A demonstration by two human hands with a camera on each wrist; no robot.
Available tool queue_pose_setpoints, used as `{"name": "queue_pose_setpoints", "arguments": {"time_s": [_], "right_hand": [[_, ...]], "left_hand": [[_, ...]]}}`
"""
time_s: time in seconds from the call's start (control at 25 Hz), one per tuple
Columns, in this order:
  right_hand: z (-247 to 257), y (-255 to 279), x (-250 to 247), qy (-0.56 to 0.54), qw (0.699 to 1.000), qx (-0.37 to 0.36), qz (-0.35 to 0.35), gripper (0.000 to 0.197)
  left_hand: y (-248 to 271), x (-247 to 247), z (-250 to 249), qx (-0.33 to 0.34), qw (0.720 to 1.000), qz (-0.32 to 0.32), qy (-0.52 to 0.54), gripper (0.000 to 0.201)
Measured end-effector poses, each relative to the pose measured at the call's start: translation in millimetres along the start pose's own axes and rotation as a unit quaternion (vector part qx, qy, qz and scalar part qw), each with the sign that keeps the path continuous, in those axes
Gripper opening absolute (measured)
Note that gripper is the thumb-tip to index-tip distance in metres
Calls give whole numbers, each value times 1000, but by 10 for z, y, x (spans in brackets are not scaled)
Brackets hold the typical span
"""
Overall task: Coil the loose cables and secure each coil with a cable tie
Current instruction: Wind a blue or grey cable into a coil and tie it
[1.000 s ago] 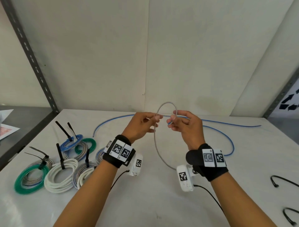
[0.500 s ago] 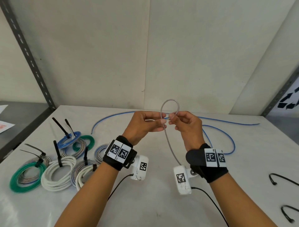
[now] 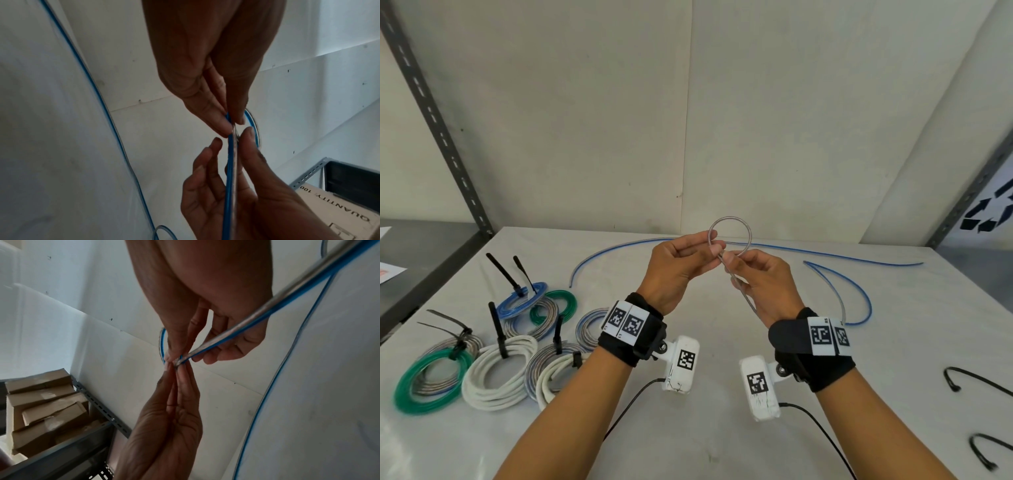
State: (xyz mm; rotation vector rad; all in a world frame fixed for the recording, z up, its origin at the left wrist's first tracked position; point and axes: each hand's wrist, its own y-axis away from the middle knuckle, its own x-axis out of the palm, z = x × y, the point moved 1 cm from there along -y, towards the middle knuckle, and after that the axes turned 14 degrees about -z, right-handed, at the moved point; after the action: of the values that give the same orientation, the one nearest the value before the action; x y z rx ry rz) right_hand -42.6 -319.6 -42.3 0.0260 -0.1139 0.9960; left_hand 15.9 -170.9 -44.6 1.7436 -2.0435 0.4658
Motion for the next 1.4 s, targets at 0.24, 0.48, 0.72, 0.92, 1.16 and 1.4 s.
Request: {"name": "queue_pose_setpoints", "arguments": {"time_s": [0.24,0.48,0.72,0.92,1.16,1.4], "right_hand": [[46,73,45,-40,999,-1,18,15],[14,82,77,82,992,-67,73,22],[140,21,-77,266,904,-335,18,34],[97,21,-98,317,876,-354,76,30],[171,17,-79,253,916,-279,142,16],[328,24,-189,232,928,-173,232,16]], "left_hand": [[31,-21,-6,-25,999,-6,34,29],[3,-32,-209,49,996,-19,-77,31],[-28,-221,-480,49,989,-65,-125,14],[-10,-271,-582,-14,984,-34,-176,20],[9,-298,-554,-108,981,-29,-157,15],[95,-220,-568,181,866,145,-443,42]]}}
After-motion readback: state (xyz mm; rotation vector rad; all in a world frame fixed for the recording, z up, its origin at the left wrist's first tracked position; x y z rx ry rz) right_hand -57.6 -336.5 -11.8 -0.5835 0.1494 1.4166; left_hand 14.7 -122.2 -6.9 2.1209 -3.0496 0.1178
